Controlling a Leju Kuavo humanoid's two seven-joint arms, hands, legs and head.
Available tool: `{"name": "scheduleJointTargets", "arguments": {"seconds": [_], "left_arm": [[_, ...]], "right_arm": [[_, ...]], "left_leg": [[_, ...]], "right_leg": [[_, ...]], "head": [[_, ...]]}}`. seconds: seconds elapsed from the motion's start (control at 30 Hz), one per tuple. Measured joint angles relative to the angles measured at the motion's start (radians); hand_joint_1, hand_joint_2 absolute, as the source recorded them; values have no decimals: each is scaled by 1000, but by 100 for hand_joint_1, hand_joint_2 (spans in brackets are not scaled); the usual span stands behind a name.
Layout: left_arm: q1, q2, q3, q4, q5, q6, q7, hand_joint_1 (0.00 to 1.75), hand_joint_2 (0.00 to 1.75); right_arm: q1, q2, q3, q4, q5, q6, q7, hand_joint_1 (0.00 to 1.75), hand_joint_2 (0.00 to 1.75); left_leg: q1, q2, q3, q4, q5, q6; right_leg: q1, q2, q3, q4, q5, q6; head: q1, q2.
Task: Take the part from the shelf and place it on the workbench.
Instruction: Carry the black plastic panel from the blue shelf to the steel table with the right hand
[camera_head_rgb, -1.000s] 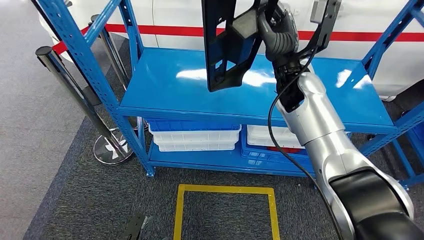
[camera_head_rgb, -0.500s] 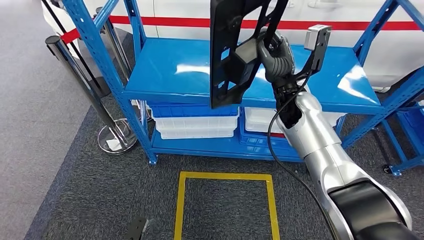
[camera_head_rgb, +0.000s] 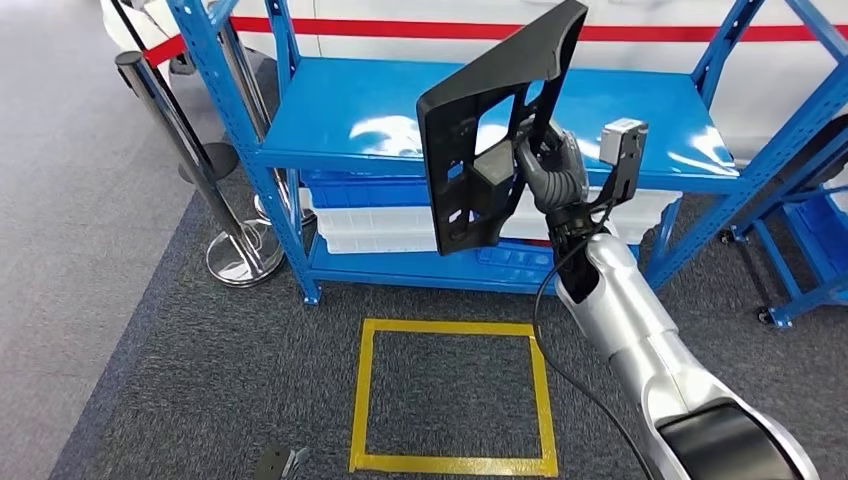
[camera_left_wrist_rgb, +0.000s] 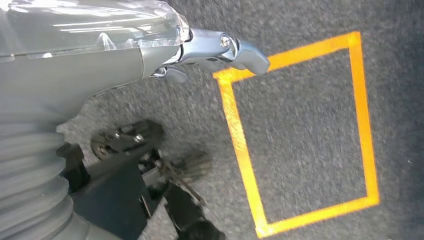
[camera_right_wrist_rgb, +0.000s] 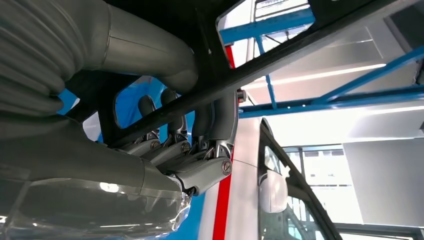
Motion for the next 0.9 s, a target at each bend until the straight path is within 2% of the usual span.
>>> {"name": "scheduleJointTargets", "arguments": {"seconds": [0.03, 0.07, 0.13, 0.17, 0.2, 0.23, 0.27, 0.3, 0.33, 0.37, 0.4, 0.43, 0.47, 0.5, 0.53, 0.57, 0.6, 0.67, 0.7, 0.73, 0.77, 0.8, 0.83, 0.87, 0.9], "left_arm": [[1, 0, 0, 0, 0, 0, -1, 0, 175], [2, -1, 0, 0, 0, -1, -2, 0, 175], [3, -2, 0, 0, 0, -2, -4, 0, 175], [3, -2, 0, 0, 0, -3, -5, 0, 175], [3, -2, 0, 0, 0, -4, -6, 0, 175], [3, -2, 0, 0, 0, -4, -7, 0, 175], [3, -2, 0, 0, 0, -4, -7, 0, 175], [3, -2, 0, 0, 1, -4, -8, 0, 175], [3, -2, 0, 0, 2, -4, -9, 0, 175], [3, -2, 0, 0, 5, -5, -10, 0, 175], [2, -2, 0, 0, 8, -4, -13, 0, 175], [2, -2, 1, 0, 11, -4, -15, 0, 175], [3, -2, 1, 0, 14, -4, -16, 0, 175], [5, -1, 2, 0, 16, -4, -17, 0, 175], [8, -1, 2, 0, 18, -4, -18, 0, 175], [13, -1, 2, 1, 18, -4, -18, 0, 175], [17, 0, 3, 1, 19, -4, -20, 0, 175], [22, 0, 3, 1, 19, -4, -24, 0, 175], [23, 1, 3, 1, 20, -4, -26, 0, 175], [23, 1, 3, 1, 20, -4, -27, 0, 175], [23, 2, 4, 1, 20, -4, -28, 0, 175], [23, 2, 4, 1, 19, -4, -29, 0, 175], [22, 3, 4, 1, 18, -5, -30, 0, 175], [21, 4, 4, 1, 16, -5, -32, 0, 175], [19, 6, 4, 1, 15, -5, -33, 0, 175]], "right_arm": [[6, -5, 0, -2, -1, 0, 0, 175, 175], [12, -12, 0, -4, -1, -1, 0, 175, 175], [23, -24, 0, -9, -2, -2, 1, 175, 175], [30, -30, -1, -11, -2, -2, 1, 175, 175], [38, -35, -2, -14, -3, -3, 1, 175, 175], [46, -39, -4, -16, -3, -3, 1, 175, 175], [54, -43, -6, -19, -3, -4, 1, 175, 175], [60, -46, -8, -22, -3, -4, 0, 175, 175], [65, -50, -10, -26, -4, -4, 0, 175, 175], [69, -52, -12, -32, -5, -4, 0, 175, 175], [75, -55, -15, -37, -7, -3, 0, 175, 175], [82, -58, -19, -41, -9, -2, 0, 175, 175], [92, -61, -22, -44, -11, 0, -1, 175, 175], [107, -64, -26, -45, -13, 2, -2, 175, 175], [125, -67, -30, -46, -15, 4, -4, 175, 175], [146, -70, -33, -48, -16, 6, -6, 175, 175], [167, -72, -37, -52, -17, 7, -9, 175, 175], [207, -78, -46, -62, -14, 10, -13, 175, 175], [226, -80, -50, -68, -11, 11, -15, 175, 175], [246, -82, -56, -74, -7, 14, -16, 175, 175], [265, -84, -61, -81, -3, 16, -16, 175, 175], [284, -86, -66, -89, 3, 18, -17, 175, 175], [301, -89, -72, -97, 8, 20, -17, 175, 175], [316, -91, -78, -107, 12, 21, -18, 175, 175], [330, -94, -85, -118, 16, 22, -19, 175, 175]], "left_leg": [[2, 2, -9, -3, 13, 7], [5, 4, -21, -5, 28, 15], [6, 6, -52, -5, 56, 24], [6, 7, -68, -4, 70, 24], [7, 7, -86, -2, 82, 22], [7, 7, -104, 1, 94, 20], [9, 7, -122, 5, 104, 16], [10, 7, -139, 11, 114, 11], [10, 7, -154, 16, 121, 6], [10, 8, -166, 21, 129, -1], [10, 8, -173, 21, 138, -8], [11, 8, -178, 18, 148, -15], [12, 7, -181, 12, 161, -23], [14, 6, -186, 5, 172, -30], [15, 5, -194, 7, 168, -36], [16, 4, -204, 25, 141, -39], [17, 3, -217, 62, 95, -41], [17, 3, -239, 188, -13, -40], [16, 3, -243, 249, -39, -40], [15, 3, -237, 291, -40, -38], [13, 3, -218, 302, -19, -34], [10, 3, -183, 280, 10, -27], [5, 3, -133, 228, 27, -17], [-1, 3, -74, 153, 25, -5], [-5, 4, -22, 79, 10, 1]], "right_leg": [[-2, 2, -7, 6, -15, 6], [-4, 5, -18, 28, -50, 12], [-11, 7, -45, 130, -161, 23], [-15, 7, -56, 198, -201, 29], [-19, 7, -60, 258, -215, 34], [-23, 7, -54, 295, -204, 39], [-28, 7, -34, 301, -176, 43], [-33, 7, 4, 271, -147, 46], [-36, 8, 57, 212, -141, 48], [-36, 9, 115, 134, -155, 47], [-34, 10, 158, 70, -174, 41], [-29, 11, 183, 24, -193, 33], [-24, 11, 188, 3, -195, 23], [-24, 9, 180, 0, -184, 13], [-24, 6, 171, -4, -171, 3], [-24, 2, 161, -7, -158, -8], [-24, -1, 149, -9, -146, -18], [-16, -3, 122, -7, -124, -30], [-12, -3, 108, -6, -114, -32], [-8, -3, 94, -4, -103, -33], [-3, -3, 80, -1, -94, -34], [1, -3, 65, 2, -84, -35], [4, -2, 52, 6, -75, -34], [7, -2, 41, 9, -66, -33], [8, -2, 34, 10, -57, -30]], "head": [[0, 0], [0, 0], [1, 0], [1, 0], [1, 0], [1, 0], [1, 0], [0, 0], [1, 0], [0, 0], [0, 0], [0, 0], [0, 0], [0, 0], [0, 0], [0, 0], [0, 0], [0, 0], [0, 0], [0, 0], [0, 0], [0, 0], [0, 0], [0, 0], [0, 0]]}}
